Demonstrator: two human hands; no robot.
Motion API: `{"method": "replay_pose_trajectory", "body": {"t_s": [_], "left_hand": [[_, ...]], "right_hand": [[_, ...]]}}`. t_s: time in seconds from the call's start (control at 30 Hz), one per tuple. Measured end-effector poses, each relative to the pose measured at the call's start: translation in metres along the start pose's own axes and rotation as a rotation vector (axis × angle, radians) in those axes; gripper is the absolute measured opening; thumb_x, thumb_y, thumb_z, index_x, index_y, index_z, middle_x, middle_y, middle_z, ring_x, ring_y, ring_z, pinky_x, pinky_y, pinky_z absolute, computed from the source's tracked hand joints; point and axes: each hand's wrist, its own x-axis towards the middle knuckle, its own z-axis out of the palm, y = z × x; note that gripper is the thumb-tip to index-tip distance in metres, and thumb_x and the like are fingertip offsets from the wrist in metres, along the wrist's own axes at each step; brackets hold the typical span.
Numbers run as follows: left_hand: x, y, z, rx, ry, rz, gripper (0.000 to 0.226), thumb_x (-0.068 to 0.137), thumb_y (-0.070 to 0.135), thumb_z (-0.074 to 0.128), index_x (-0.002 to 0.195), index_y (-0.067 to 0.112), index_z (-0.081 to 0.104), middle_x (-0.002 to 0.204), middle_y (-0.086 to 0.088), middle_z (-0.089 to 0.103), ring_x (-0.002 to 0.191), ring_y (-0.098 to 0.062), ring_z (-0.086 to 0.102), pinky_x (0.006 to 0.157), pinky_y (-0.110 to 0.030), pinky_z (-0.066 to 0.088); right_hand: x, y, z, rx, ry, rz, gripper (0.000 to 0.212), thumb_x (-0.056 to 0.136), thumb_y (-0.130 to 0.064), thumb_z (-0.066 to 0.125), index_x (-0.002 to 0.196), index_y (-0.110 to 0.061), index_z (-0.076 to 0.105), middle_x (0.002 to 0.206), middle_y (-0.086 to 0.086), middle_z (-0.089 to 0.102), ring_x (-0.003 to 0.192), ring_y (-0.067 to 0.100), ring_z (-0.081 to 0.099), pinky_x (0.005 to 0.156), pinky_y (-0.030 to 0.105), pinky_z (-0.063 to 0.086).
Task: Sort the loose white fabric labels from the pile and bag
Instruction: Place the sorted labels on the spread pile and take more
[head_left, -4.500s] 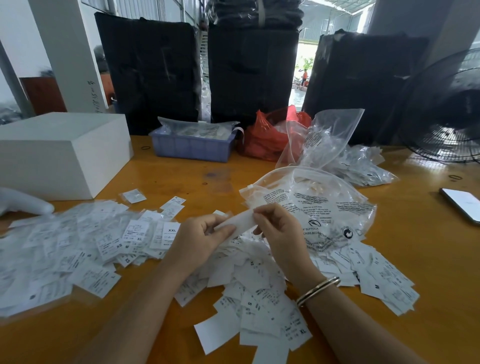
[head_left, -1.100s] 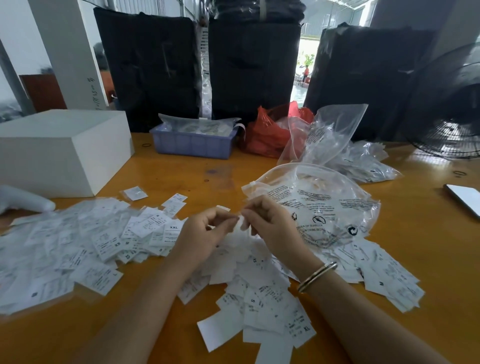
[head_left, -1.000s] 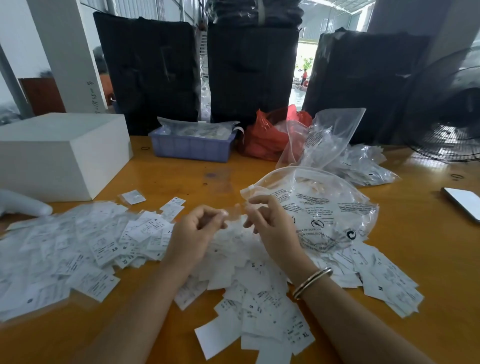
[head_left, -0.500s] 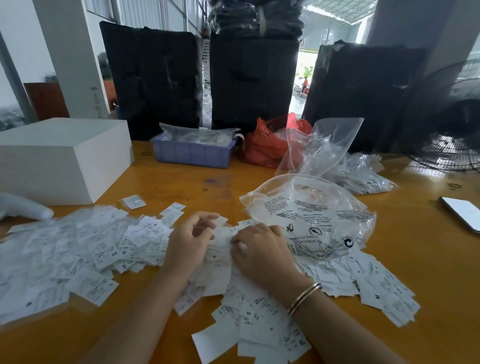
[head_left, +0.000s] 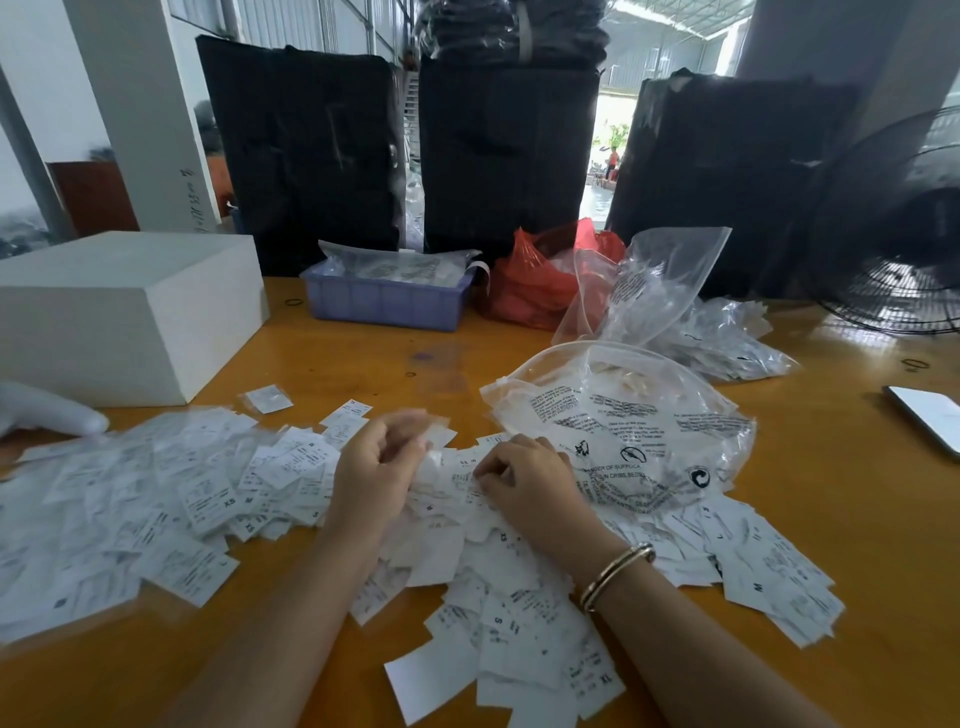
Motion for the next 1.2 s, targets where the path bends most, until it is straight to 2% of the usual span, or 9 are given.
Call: {"method": "replay_pose_trajectory", "body": {"t_s": [0.17, 0.33, 0.47, 0.53, 0.73, 0.83, 0.97, 1.07, 1.2], "left_hand": [[-0.001, 0.001, -0.001, 0.037, 0.001, 0.017, 0.008, 0.089, 0.029, 0.063, 0.093, 0.036, 0.065, 0.083, 0.019, 0.069, 0.075, -0.003, 0.064, 0.056, -0.013, 0.047], [-0.003, 0.003, -0.002, -0.03, -0.015, 0.007, 0.02, 0.092, 0.027, 0.059, 0.084, 0.043, 0.068, 0.086, 0.025, 0.07, 0.072, -0.004, 0.063, 0.06, -0.021, 0.05], [-0.004, 0.003, -0.001, 0.009, -0.027, 0.007, 0.021, 0.092, 0.027, 0.059, 0.083, 0.045, 0.066, 0.076, 0.026, 0.067, 0.068, 0.003, 0.059, 0.054, -0.013, 0.047], [-0.005, 0.004, -0.001, 0.025, -0.042, 0.005, 0.02, 0.092, 0.028, 0.059, 0.083, 0.045, 0.066, 0.07, 0.028, 0.065, 0.068, 0.005, 0.059, 0.052, -0.01, 0.045], [-0.007, 0.005, 0.001, 0.036, -0.104, 0.016, 0.015, 0.093, 0.027, 0.058, 0.089, 0.037, 0.068, 0.08, 0.024, 0.067, 0.074, -0.014, 0.06, 0.06, -0.017, 0.046], [-0.007, 0.008, -0.001, -0.07, -0.143, -0.006, 0.015, 0.091, 0.029, 0.059, 0.087, 0.034, 0.072, 0.073, 0.023, 0.066, 0.074, -0.001, 0.057, 0.065, -0.018, 0.045], [-0.008, 0.013, -0.002, -0.14, -0.361, -0.026, 0.016, 0.077, 0.043, 0.059, 0.083, 0.044, 0.074, 0.126, 0.018, 0.059, 0.117, 0.002, 0.05, 0.101, -0.036, 0.036], [-0.007, 0.013, -0.001, -0.242, -0.42, -0.008, 0.025, 0.077, 0.035, 0.055, 0.075, 0.021, 0.076, 0.125, 0.02, 0.061, 0.118, 0.002, 0.053, 0.105, -0.037, 0.032], [-0.007, 0.009, 0.001, -0.163, -0.478, -0.013, 0.025, 0.081, 0.035, 0.057, 0.079, 0.022, 0.078, 0.128, 0.027, 0.055, 0.121, 0.006, 0.046, 0.101, -0.029, 0.029]], "right_hand": [[0.002, 0.007, -0.022, 0.113, -0.107, 0.011, 0.038, 0.09, -0.008, 0.046, 0.124, -0.022, 0.058, 0.125, -0.004, 0.055, 0.118, 0.012, 0.043, 0.091, 0.021, 0.033], [-0.007, 0.021, -0.039, -0.209, -0.416, -0.06, 0.05, 0.088, -0.033, 0.057, 0.135, -0.021, 0.048, 0.135, -0.003, 0.044, 0.123, 0.015, 0.039, 0.104, 0.032, 0.033], [-0.009, 0.025, -0.035, -0.078, -0.23, -0.074, 0.009, 0.086, -0.029, 0.064, 0.089, -0.031, 0.055, 0.098, -0.017, 0.05, 0.087, 0.002, 0.049, 0.067, 0.01, 0.036], [-0.007, 0.028, -0.034, 0.043, -0.117, -0.026, 0.016, 0.086, -0.026, 0.064, 0.076, -0.032, 0.054, 0.088, -0.017, 0.055, 0.08, 0.0, 0.052, 0.06, 0.01, 0.038], [-0.008, 0.02, -0.019, 0.194, 0.056, 0.004, 0.019, 0.09, -0.033, 0.06, 0.073, -0.026, 0.059, 0.076, -0.011, 0.06, 0.068, 0.001, 0.053, 0.056, 0.009, 0.04], [-0.003, 0.016, -0.01, 0.108, 0.042, 0.011, 0.025, 0.093, -0.036, 0.054, 0.075, -0.019, 0.061, 0.079, -0.006, 0.058, 0.07, 0.007, 0.051, 0.062, 0.018, 0.039], [0.0, 0.013, -0.003, 0.069, 0.1, 0.017, 0.036, 0.094, -0.029, 0.051, 0.059, -0.025, 0.042, 0.072, -0.008, 0.048, 0.067, 0.005, 0.041, 0.06, 0.022, 0.032], [0.0, 0.015, -0.001, 0.092, 0.151, 0.056, 0.041, 0.092, -0.022, 0.052, 0.054, -0.02, 0.037, 0.07, -0.004, 0.045, 0.063, 0.008, 0.039, 0.055, 0.018, 0.027], [-0.003, 0.012, -0.001, 0.081, 0.14, -0.017, 0.039, 0.09, -0.022, 0.054, 0.053, -0.028, 0.04, 0.076, -0.008, 0.049, 0.076, 0.012, 0.044, 0.063, 0.022, 0.028]]}}
